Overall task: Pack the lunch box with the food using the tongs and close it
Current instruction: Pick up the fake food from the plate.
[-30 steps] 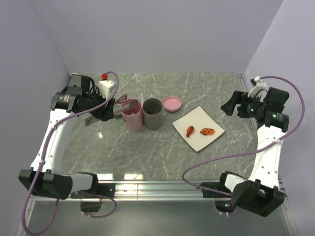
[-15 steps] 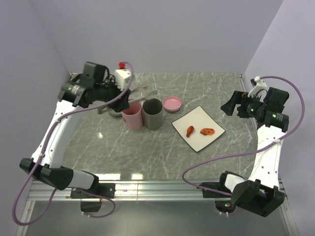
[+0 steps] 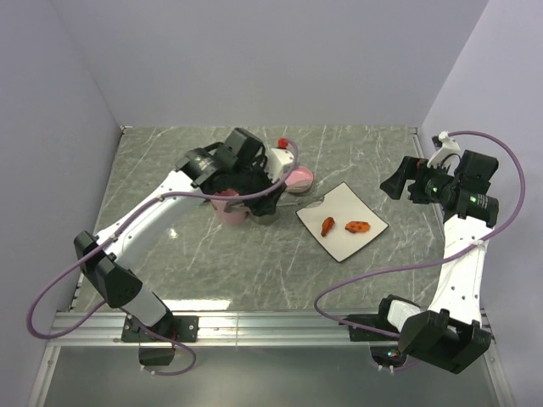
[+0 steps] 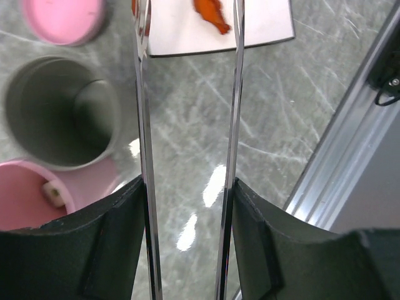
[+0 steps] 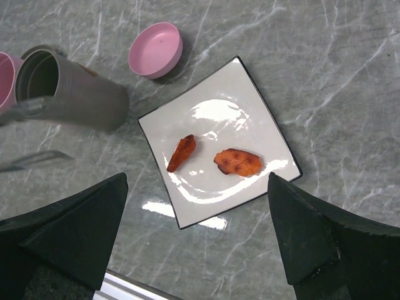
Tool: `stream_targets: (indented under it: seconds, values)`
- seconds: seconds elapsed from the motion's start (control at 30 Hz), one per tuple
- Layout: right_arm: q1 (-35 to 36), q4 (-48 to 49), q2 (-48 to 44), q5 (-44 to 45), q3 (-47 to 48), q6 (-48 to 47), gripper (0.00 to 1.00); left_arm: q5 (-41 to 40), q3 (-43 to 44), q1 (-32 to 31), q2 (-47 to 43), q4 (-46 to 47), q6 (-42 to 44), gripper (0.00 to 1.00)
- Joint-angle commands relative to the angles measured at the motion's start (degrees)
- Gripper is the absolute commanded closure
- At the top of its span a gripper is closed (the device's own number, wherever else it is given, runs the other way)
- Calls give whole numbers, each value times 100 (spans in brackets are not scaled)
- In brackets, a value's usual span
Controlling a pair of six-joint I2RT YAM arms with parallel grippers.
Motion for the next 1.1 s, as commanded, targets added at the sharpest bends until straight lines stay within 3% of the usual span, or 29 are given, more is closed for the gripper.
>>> stream_targets:
  seconds: [0.0,0.2,0.53,1.07]
  values:
    - [-44,-28,10,-119,341,62,0,-238,-234,-306,109,531,-381,42]
    - [-53,-46,27,-110,411,88,0,-457,-445,-675,522,855,-663,42]
    - [-62,-503,396,-250,1369,150,0,-625,-622,-1080,1146,1278,-1041,41]
    - [-61,-388,344,-444,1176,194,0,-941,-262,-1256,1955,1419,-1208,41]
